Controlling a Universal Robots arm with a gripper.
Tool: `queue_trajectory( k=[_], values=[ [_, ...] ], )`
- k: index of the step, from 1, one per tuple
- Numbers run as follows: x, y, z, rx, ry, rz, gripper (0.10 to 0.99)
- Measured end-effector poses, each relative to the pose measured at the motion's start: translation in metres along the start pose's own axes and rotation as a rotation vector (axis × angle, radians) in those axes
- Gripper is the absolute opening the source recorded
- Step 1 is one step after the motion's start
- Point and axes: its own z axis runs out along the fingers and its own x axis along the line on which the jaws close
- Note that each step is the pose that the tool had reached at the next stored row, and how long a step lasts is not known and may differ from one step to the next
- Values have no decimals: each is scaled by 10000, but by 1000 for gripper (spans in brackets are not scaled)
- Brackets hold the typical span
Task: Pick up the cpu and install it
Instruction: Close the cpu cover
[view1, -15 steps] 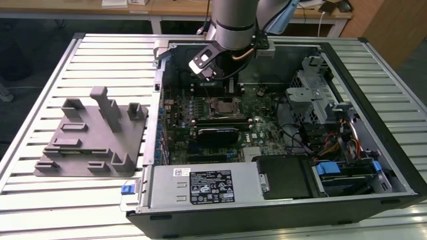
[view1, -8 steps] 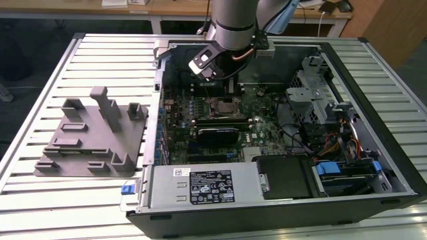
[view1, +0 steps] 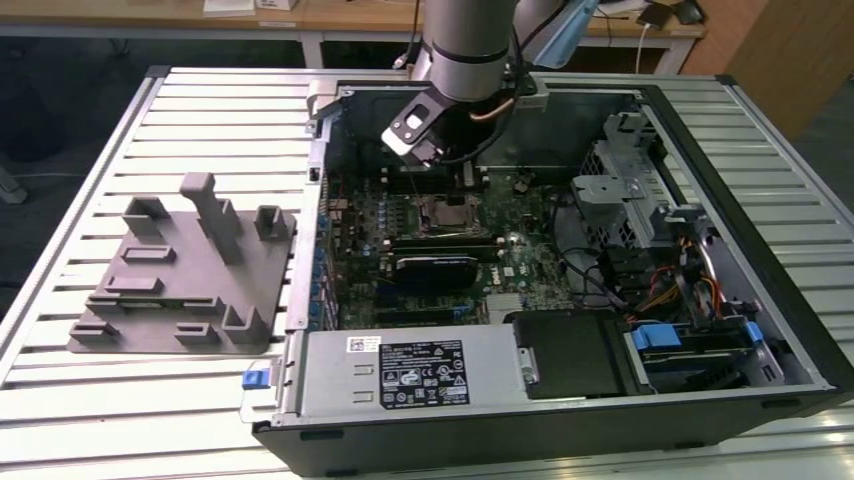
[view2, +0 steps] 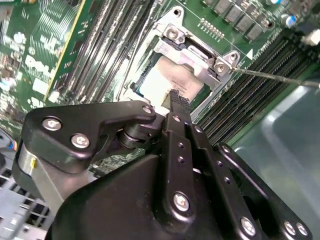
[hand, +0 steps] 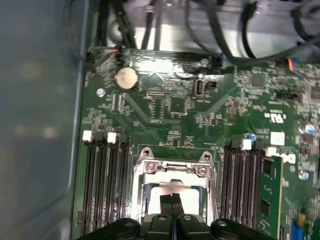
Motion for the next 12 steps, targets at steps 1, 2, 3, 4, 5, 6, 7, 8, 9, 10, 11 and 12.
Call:
queue_trajectory(
  k=[1, 2, 3, 4, 5, 6, 7, 8, 9, 10, 11, 12],
  values=[
    [0, 0, 1, -2, 1, -182, 106],
    [0, 0, 2, -4, -1, -361, 106],
    [0, 0, 2, -6, -1, -547, 106],
    [0, 0, 3, -10, 5, -753, 106],
    [0, 0, 3, -13, 11, -932, 106],
    [0, 0, 3, -16, 17, -1112, 106],
    [0, 0, 3, -18, 23, -1290, 106],
    [0, -1, 3, -21, 29, -1481, 106],
    [1, 0, 3, -24, 35, -1661, 106],
    [0, 0, 3, -26, 41, -1841, 106],
    [0, 0, 3, -29, 46, -2021, 106],
    [0, 0, 3, -32, 52, -2200, 106]
  ],
)
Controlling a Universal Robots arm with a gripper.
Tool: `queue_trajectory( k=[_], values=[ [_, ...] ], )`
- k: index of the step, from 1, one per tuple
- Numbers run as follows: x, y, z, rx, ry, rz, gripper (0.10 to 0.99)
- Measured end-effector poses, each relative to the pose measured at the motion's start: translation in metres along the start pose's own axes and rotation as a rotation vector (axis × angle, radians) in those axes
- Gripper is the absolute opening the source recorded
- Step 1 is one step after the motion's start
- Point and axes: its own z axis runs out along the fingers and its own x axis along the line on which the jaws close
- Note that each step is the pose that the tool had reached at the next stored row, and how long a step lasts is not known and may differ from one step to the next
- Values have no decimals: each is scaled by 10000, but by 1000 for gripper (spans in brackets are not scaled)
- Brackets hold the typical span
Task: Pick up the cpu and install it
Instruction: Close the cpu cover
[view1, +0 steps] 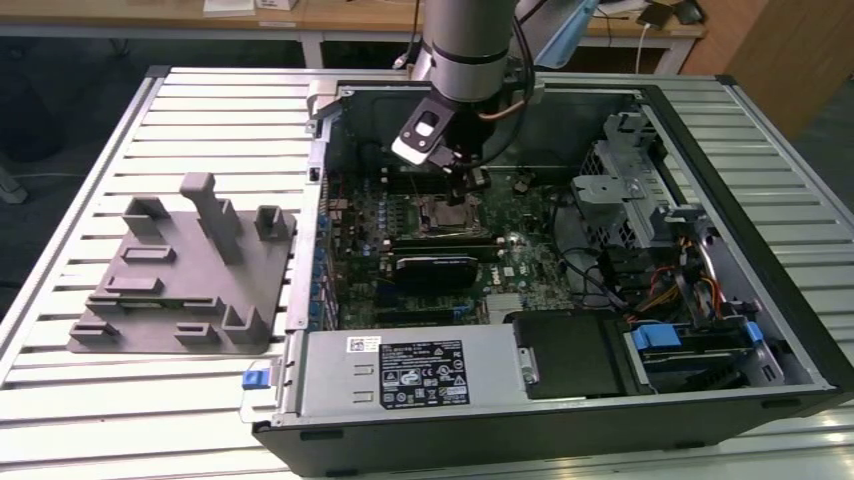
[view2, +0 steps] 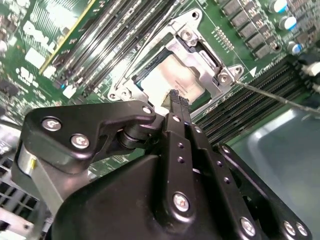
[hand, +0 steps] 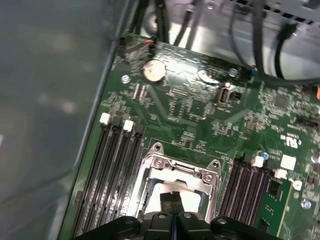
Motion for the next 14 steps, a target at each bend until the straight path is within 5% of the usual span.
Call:
queue_trajectory(
  k=[14],
  values=[
    [0, 0, 0, -42, 86, -2548, 106]
  ],
)
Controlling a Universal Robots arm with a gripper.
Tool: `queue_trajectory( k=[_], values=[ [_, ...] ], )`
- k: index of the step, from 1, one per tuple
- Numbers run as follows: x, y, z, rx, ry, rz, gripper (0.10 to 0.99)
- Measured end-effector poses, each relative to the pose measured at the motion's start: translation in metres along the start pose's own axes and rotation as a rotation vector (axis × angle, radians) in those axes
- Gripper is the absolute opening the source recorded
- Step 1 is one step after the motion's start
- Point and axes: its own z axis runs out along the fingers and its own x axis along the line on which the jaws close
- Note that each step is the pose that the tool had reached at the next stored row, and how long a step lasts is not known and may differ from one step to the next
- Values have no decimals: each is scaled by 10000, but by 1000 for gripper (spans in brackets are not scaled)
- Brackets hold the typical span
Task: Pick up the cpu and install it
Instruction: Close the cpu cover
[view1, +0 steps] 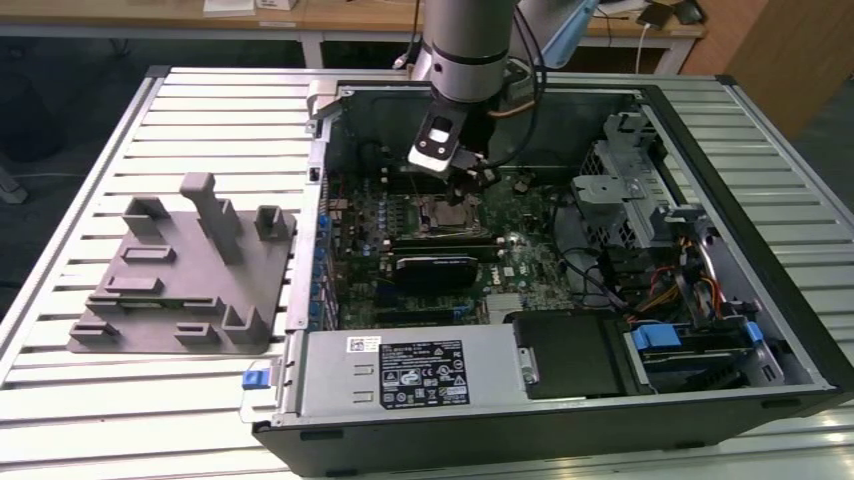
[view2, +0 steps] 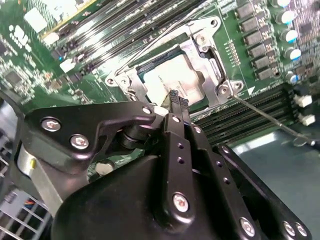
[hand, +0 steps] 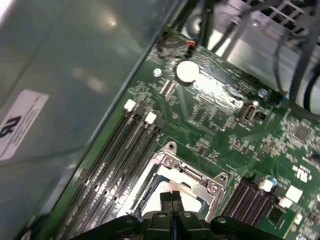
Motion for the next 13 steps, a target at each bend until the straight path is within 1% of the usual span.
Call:
queue_trajectory(
  k=[13],
  values=[
    [0, 0, 1, -40, 80, -2366, 106]
  ],
)
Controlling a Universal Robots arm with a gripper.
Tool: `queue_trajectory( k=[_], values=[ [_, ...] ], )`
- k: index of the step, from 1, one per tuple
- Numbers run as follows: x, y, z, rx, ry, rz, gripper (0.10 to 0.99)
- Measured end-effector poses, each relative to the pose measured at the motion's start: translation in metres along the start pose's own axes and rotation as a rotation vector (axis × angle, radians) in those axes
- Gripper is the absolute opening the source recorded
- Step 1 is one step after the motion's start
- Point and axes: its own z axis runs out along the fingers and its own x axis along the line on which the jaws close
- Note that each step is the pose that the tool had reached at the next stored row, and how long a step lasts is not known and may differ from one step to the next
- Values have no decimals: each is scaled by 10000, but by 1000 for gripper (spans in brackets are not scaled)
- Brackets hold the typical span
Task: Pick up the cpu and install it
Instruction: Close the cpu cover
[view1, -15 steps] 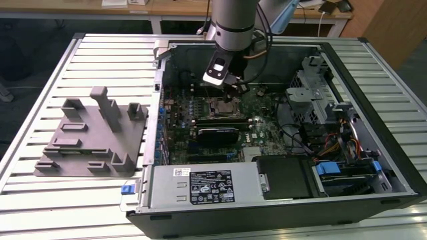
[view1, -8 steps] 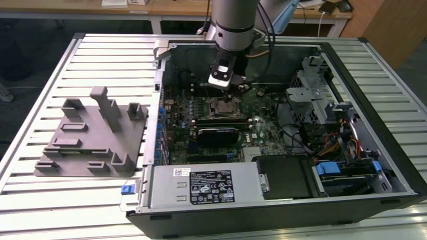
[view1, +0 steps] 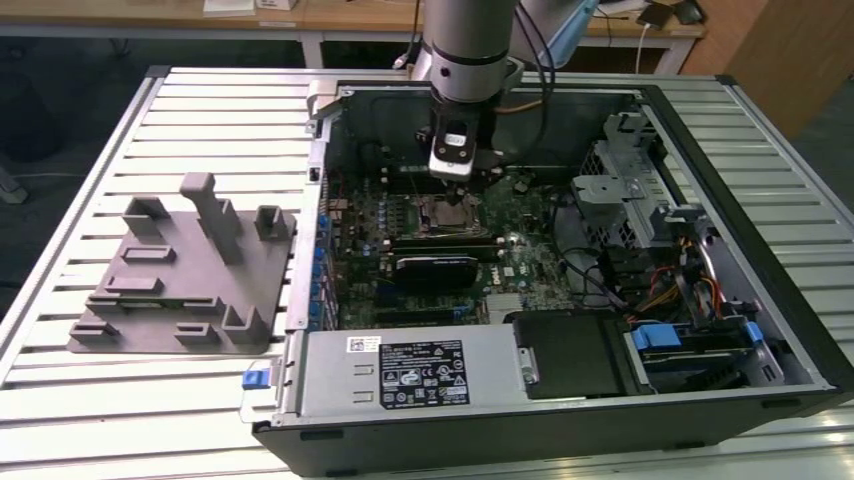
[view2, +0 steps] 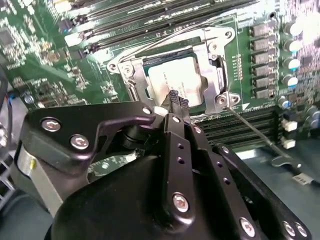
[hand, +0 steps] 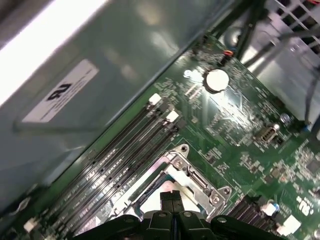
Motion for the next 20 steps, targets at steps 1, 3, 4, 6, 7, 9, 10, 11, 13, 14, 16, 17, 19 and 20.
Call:
queue_trajectory(
  k=[1, 3, 4, 6, 7, 9, 10, 11, 13, 14, 16, 17, 19, 20],
  values=[
    [0, 0, 0, -2, 6, -178, 106],
    [0, 0, 0, -8, 18, -537, 106],
    [0, 0, 0, -11, 24, -719, 106],
    [0, 0, 0, -18, 37, -1093, 106],
    [0, 0, 1, -21, 43, -1274, 106],
    [0, 0, 1, -27, 55, -1633, 106],
    [0, 0, 2, -29, 62, -1812, 106],
    [0, 0, 2, -33, 67, -1992, 106],
    [0, 0, 3, -39, 80, -2367, 106],
    [0, 0, 4, -41, 86, -2549, 106],
    [0, 0, 5, -48, 99, -2908, 106],
    [0, 0, 6, -51, 104, -3086, 106],
    [0, 0, 8, -57, 117, -3446, 106],
    [0, -1, 9, -60, 123, -3641, 106]
  ],
)
